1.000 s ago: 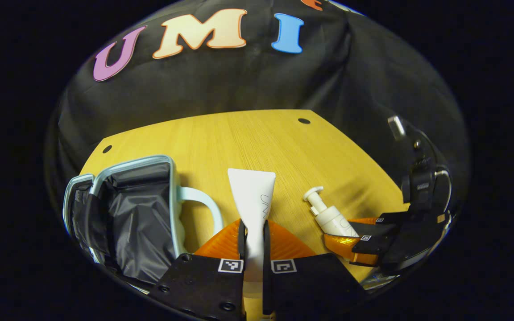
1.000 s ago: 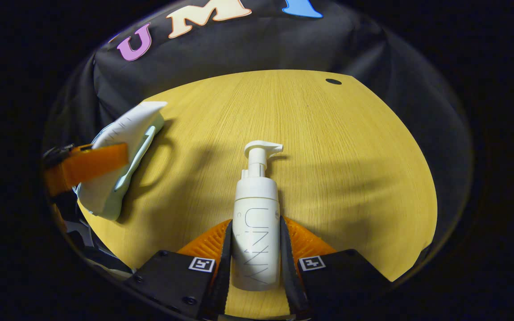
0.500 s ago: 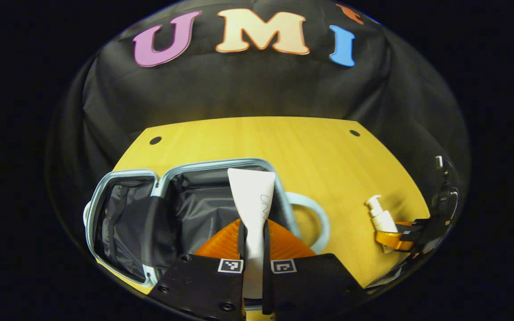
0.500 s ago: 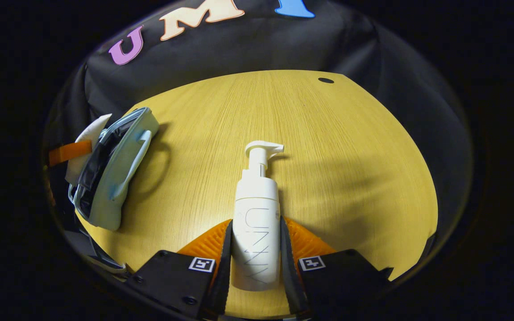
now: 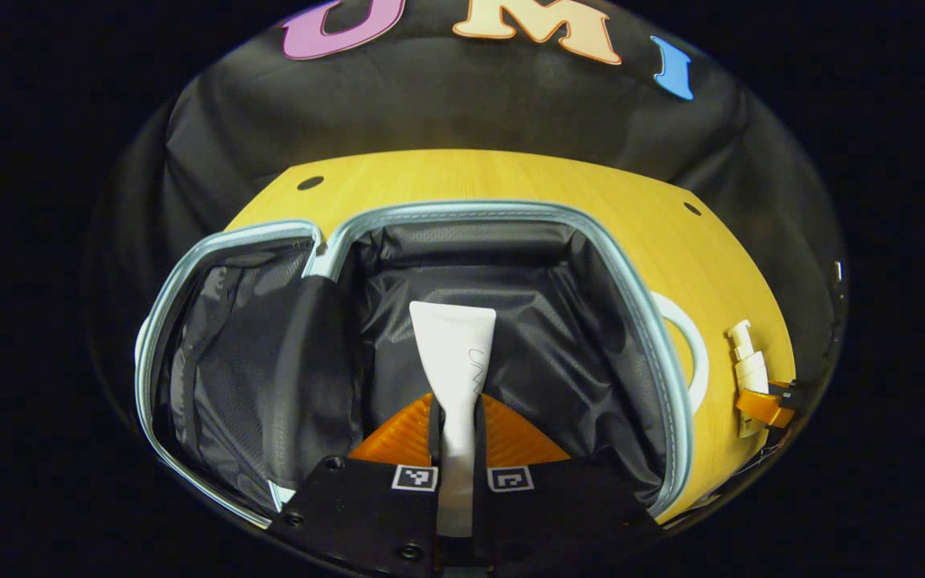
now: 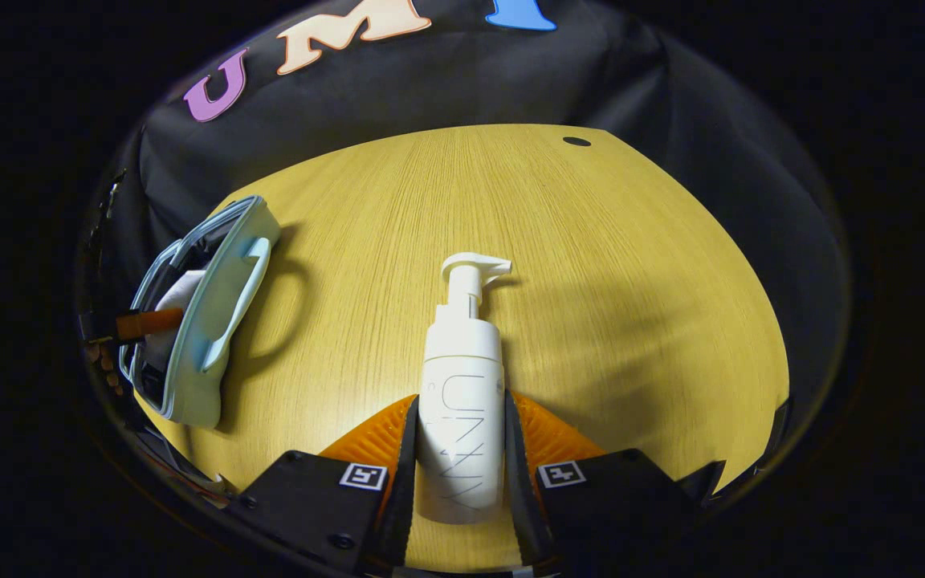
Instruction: First open the suitcase, pack the skin care products into it, and then close the suitcase.
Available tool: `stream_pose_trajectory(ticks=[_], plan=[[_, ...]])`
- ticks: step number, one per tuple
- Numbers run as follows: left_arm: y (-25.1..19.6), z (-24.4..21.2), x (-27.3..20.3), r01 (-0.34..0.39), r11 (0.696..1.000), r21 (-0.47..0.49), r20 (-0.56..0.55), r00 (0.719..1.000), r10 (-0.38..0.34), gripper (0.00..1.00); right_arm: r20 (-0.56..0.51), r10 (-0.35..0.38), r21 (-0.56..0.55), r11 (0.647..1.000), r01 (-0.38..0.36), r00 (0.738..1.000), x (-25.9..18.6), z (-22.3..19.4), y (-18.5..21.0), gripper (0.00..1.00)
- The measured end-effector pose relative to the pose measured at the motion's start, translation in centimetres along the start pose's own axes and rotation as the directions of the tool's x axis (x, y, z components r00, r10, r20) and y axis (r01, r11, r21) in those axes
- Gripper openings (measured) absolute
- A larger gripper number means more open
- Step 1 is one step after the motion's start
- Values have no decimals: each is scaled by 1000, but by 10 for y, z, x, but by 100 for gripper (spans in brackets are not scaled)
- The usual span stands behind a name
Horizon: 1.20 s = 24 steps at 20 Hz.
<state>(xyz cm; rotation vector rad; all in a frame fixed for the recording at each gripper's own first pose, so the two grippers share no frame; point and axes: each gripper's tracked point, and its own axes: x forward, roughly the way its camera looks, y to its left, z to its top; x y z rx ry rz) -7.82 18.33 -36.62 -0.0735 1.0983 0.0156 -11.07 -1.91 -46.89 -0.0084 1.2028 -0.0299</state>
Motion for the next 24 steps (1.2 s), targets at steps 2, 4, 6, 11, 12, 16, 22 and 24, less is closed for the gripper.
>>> stream_pose_trajectory(ticks=[2, 4, 6, 11, 12, 16, 22, 24], plan=[[3, -11, 6, 0, 999, -33, -40, 999, -2, 8, 3, 6, 7, 1000, -6, 1000, 0, 1, 1, 53], [3, -7, 8, 12, 999, -48, -14, 1000, -13, 8, 6, 13, 25, 1000, -13, 1000, 0, 2, 2, 54], [3, -12, 6, 9, 999, -51, -32, 999, -11, 9, 9, 40, 73, 997, -41, 999, -6, 9, 8, 53], [0, -3, -4, 26, 998, -50, 37, 999, -24, 48, 107, 151, 84, 983, -161, 983, -24, 59, 74, 53], [-3, 3, -9, 41, 998, -45, 68, 997, -38, 65, 118, 185, 82, 977, -195, 976, -29, 67, 93, 53], [-2, 35, -45, 56, 998, -37, 204, 978, -47, 78, 152, 311, 72, 943, -324, 938, -44, 92, 170, 53], [68, 64, -91, -24, 993, -120, 306, 950, 60, 78, 87, 423, 31, 904, -427, 902, -44, 89, 261, 54], [102, 64, -99, -66, 984, -168, 316, 941, 117, 78, 59, 439, 2, 898, -440, 896, -39, 82, 284, 53]])
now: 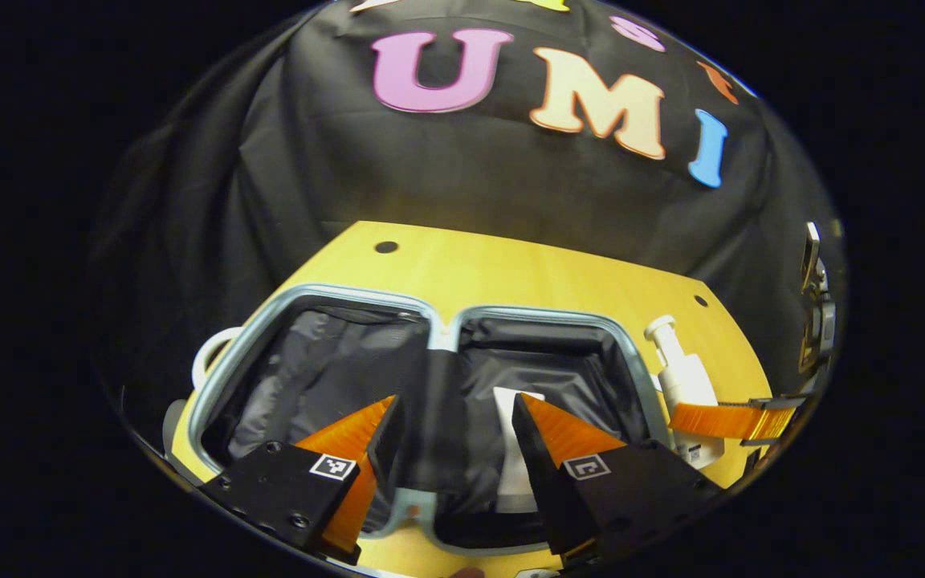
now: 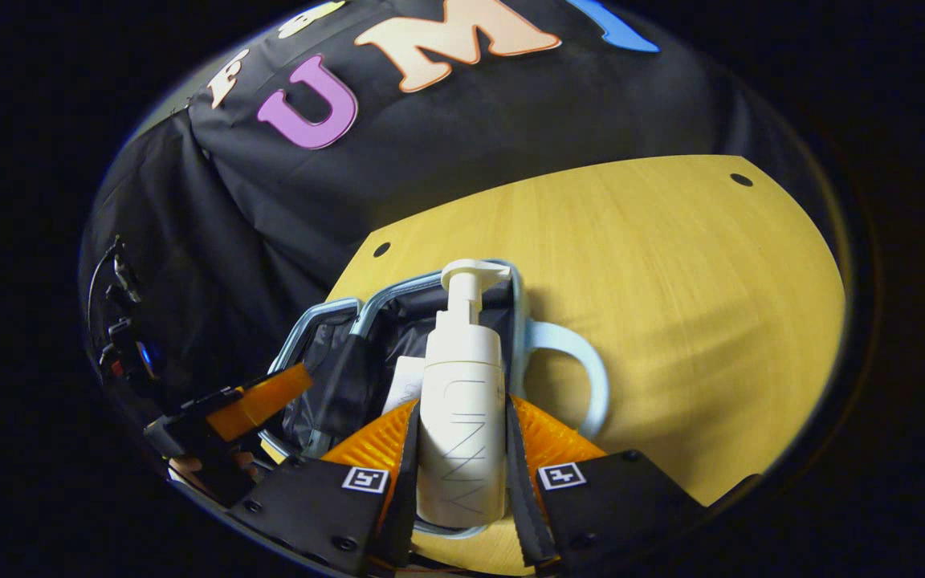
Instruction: First open the suitcase, pack the skin care products into it, and then close the suitcase.
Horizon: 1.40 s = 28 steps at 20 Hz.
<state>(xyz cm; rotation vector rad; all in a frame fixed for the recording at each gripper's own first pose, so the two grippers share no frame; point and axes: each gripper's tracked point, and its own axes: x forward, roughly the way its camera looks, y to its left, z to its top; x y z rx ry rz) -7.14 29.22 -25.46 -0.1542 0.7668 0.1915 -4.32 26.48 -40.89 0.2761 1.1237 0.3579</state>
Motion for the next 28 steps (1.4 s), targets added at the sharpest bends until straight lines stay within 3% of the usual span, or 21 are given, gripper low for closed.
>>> stream_pose_trajectory(ticks=[1, 5, 8, 10, 11, 14, 15, 18, 20, 21, 24, 26, 28], plan=[[19, 3, -4, -35, 999, -15, 10, 999, 35, 82, -13, 1, -10, 1000, -1, 1000, 6, -5, 6, 53], [93, -3, -22, -164, 982, -90, 4, 986, 165, 79, -95, -30, -7, 1000, 30, 995, 34, -25, 20, 52], [135, -5, -32, -239, 962, -129, 3, 970, 242, 79, -138, -115, -59, 992, 108, 984, 48, -39, 16, 51], [157, -6, -36, -274, 951, -141, -5, 961, 276, 78, -169, -162, -79, 985, 150, 972, 52, -46, 14, 54], [165, -7, -36, -288, 947, -143, -5, 957, 290, 82, -175, -170, -77, 984, 159, 970, 52, -46, 14, 54], [187, -7, -38, -313, 940, -137, -9, 949, 315, 78, -172, -173, -57, 984, 166, 970, 52, -45, 17, 58], [192, -4, -36, -316, 939, -131, -10, 948, 318, 79, -155, -163, -56, 986, 156, 974, 51, -39, 19, 59], [212, 5, -29, -332, 937, -105, -11, 943, 333, 78, -49, -112, -52, 993, 109, 993, 41, -7, 29, 91], [226, 16, -20, -339, 937, -90, -5, 941, 340, 78, 44, -76, -62, 995, 78, 996, 25, 19, 34, 98], [231, 21, -14, -334, 939, -85, -11, 942, 334, 78, 82, -69, -72, 995, 75, 994, 16, 30, 34, 94], [245, 20, 9, -328, 944, -46, -54, 944, 326, 78, 160, -78, -103, 990, 95, 984, -6, 52, 22, 98], [258, 15, 21, -335, 942, -28, -88, 939, 332, 77, 182, -100, -111, 986, 122, 978, -17, 56, 13, 95], [268, 14, 32, -337, 940, -52, -105, 938, 331, 76, 195, -123, -110, 983, 146, 973, -26, 59, 0, 98]])
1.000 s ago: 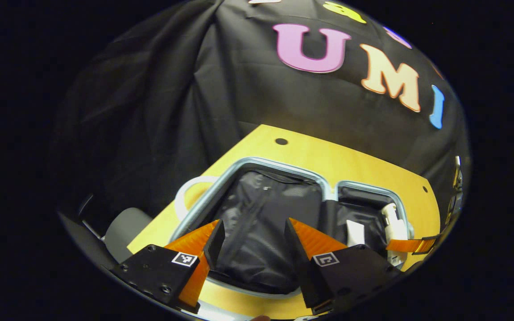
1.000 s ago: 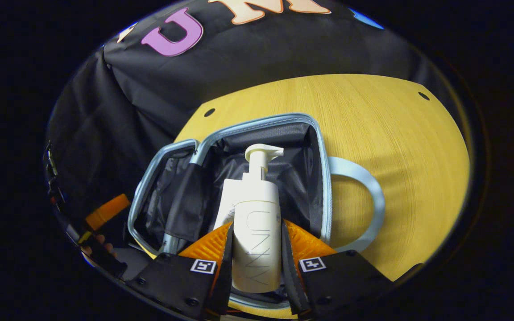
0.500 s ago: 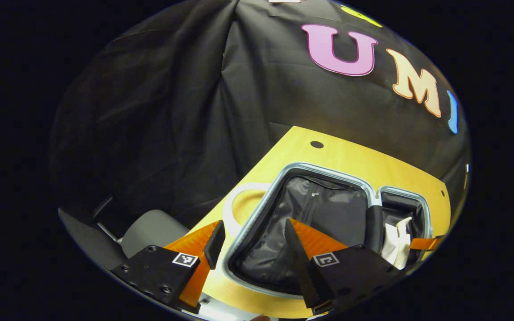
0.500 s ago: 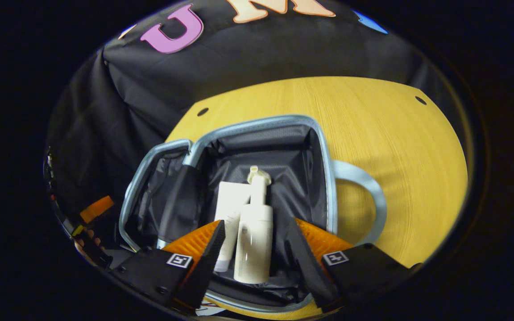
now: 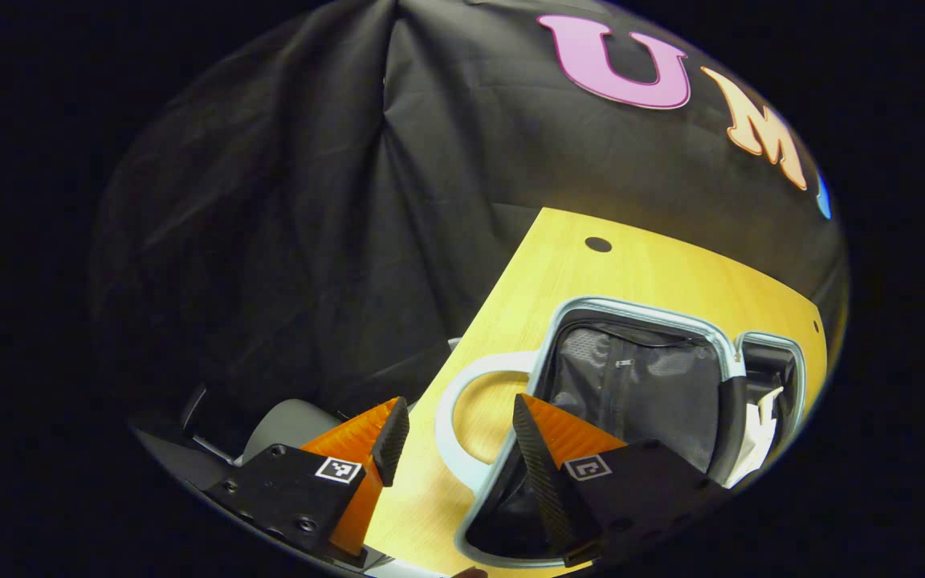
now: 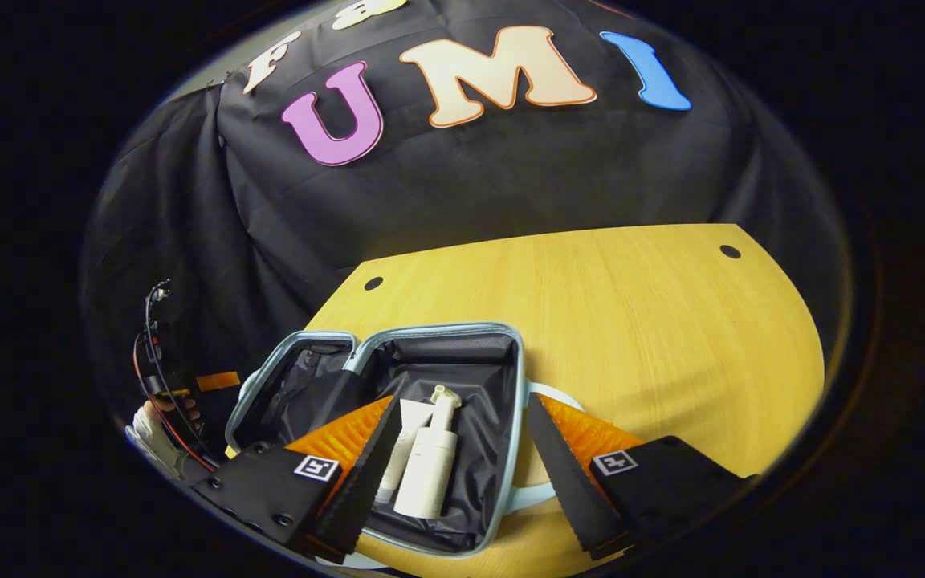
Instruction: First open the suitcase, pack the skin care products into it, and then close the suitcase.
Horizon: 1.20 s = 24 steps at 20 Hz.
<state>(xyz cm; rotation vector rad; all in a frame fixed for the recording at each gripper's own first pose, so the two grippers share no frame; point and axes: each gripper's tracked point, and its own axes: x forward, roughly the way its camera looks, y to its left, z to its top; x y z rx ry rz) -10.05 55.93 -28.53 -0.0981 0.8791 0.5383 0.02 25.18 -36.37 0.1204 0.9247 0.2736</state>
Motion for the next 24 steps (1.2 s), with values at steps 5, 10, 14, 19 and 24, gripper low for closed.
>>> stream_pose_trajectory(ticks=[5, 10, 14, 19, 24], plan=[[12, -32, 39, 27, 998, -53, -135, 990, -34, 75, 9, -69, 16, 997, 69, 998, -11, 3, -31, 99], [15, -50, 63, 38, 998, -43, -217, 975, -47, 77, 5, -110, 10, 994, 110, 994, -21, 3, -44, 96], [7, -53, 70, 92, 992, -89, -256, 960, -112, 53, 13, -128, -3, 992, 128, 992, -28, 3, -54, 96], [-7, -36, 49, 104, 989, -100, -232, 965, -125, 6, 47, -111, 11, 994, 111, 993, -35, 11, -60, 98], [-8, 29, -18, 120, 989, -89, -64, 990, -126, 0, 98, -63, 25, 998, 61, 993, -43, 22, -69, 99]])
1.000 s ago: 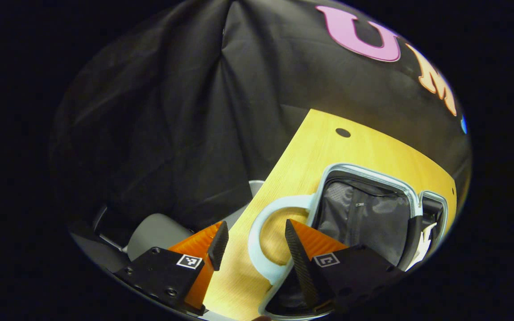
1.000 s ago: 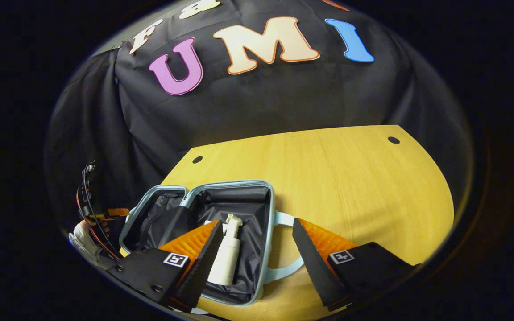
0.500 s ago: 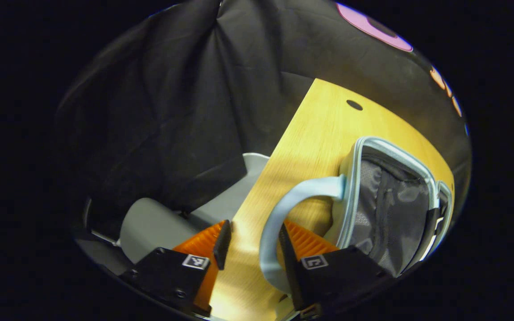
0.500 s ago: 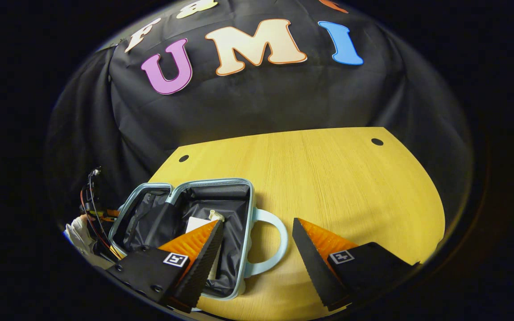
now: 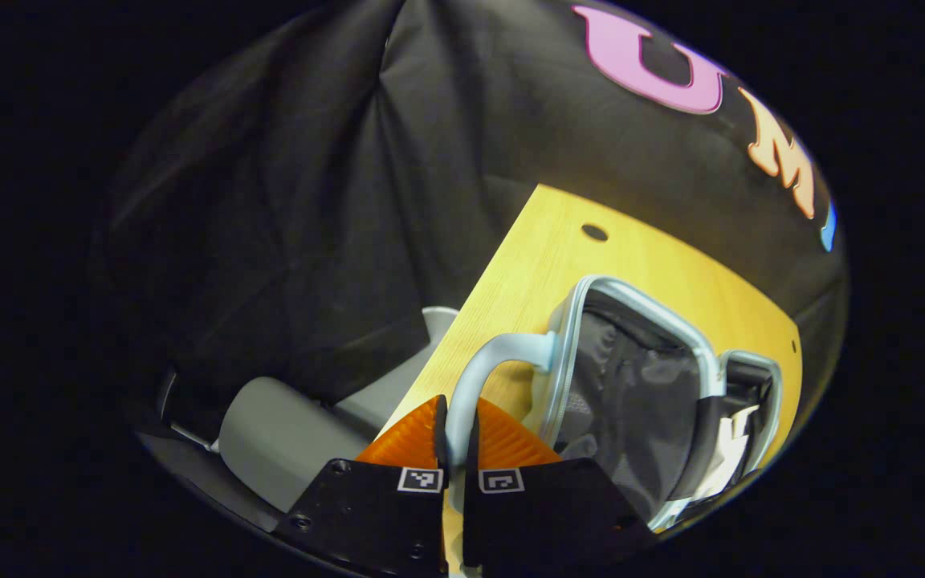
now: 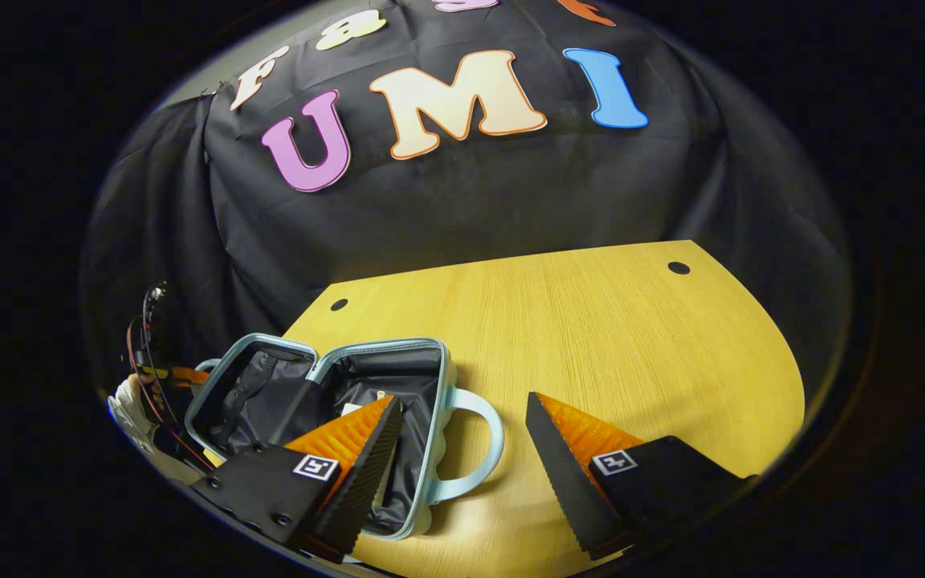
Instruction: First open the suitcase, pack the skin care products into it, and then close the suitcase.
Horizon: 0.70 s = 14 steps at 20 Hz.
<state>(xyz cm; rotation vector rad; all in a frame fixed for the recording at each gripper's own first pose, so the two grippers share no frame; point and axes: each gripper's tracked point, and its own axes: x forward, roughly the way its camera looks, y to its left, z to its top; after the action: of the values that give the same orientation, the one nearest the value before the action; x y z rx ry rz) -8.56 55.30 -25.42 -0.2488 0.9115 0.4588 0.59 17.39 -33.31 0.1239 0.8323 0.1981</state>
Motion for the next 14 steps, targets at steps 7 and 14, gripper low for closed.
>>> stream_pose_trajectory(ticks=[7, 14], plan=[[-95, 59, -93, 127, 992, 23, 170, 977, -129, 1, 27, 45, 35, 998, -46, 999, -14, 13, -38, 98], [-214, 74, -149, 235, 966, 111, 231, 939, -256, 1, 59, 3, 87, 996, -8, 998, -42, 25, -107, 99]])
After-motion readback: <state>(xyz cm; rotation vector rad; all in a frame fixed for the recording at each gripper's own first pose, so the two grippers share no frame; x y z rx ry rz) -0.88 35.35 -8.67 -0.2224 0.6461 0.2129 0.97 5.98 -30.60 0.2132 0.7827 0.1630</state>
